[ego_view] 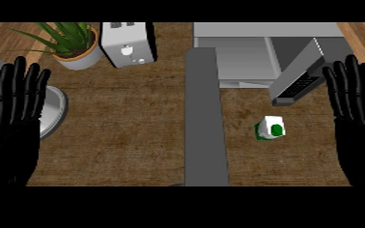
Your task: Pick up the milk, place it into the microwave and close the microwave
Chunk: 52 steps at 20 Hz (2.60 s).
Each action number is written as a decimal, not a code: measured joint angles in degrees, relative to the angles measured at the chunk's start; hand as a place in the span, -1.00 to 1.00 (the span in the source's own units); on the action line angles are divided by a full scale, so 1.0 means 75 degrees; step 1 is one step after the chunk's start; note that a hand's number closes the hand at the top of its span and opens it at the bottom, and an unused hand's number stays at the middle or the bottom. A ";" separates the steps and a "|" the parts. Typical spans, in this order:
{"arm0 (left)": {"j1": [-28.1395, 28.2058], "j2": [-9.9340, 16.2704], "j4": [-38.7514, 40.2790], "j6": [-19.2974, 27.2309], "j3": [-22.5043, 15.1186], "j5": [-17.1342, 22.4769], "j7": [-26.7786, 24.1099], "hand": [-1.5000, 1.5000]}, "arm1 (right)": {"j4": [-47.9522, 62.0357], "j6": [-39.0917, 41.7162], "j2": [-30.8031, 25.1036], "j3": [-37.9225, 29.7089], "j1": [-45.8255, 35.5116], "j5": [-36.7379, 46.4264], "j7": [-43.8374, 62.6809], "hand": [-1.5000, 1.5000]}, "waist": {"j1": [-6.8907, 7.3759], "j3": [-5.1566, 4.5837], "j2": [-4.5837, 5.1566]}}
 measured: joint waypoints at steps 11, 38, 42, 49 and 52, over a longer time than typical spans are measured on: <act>0.0119 -0.0101 0.0332 -0.0502 0.0103 0.1024 0.0162 -1.00 | -0.0163 0.1342 0.0240 0.1203 0.0307 -0.1623 0.0541 -1.00 | 0.0051 -0.0019 -0.0018; 0.2157 -0.0104 -0.0122 -0.1959 0.0923 0.2295 -0.0663 -1.00 | 0.1693 0.1219 0.0471 0.0492 0.0745 -0.0951 -0.0678 -1.00 | 0.0035 -0.0018 -0.0018; 0.2445 -0.0070 -0.0254 -0.2219 0.1132 0.2491 -0.0758 -1.00 | 0.2418 0.1294 0.0372 0.0149 0.0760 -0.0890 -0.1185 -1.00 | 0.0041 -0.0019 -0.0019; 0.2411 -0.0167 -0.0181 -0.2344 0.1156 0.2385 -0.0781 -1.00 | 0.3949 0.1564 0.0112 -0.0502 0.0644 -0.0853 -0.2305 -1.00 | 0.0031 -0.0018 -0.0016; 0.2606 -0.0212 -0.0236 -0.2510 0.1250 0.2433 -0.0867 -1.00 | 0.4439 0.1690 0.0029 -0.0676 0.0658 -0.0816 -0.2713 -1.00 | 0.0034 -0.0018 -0.0018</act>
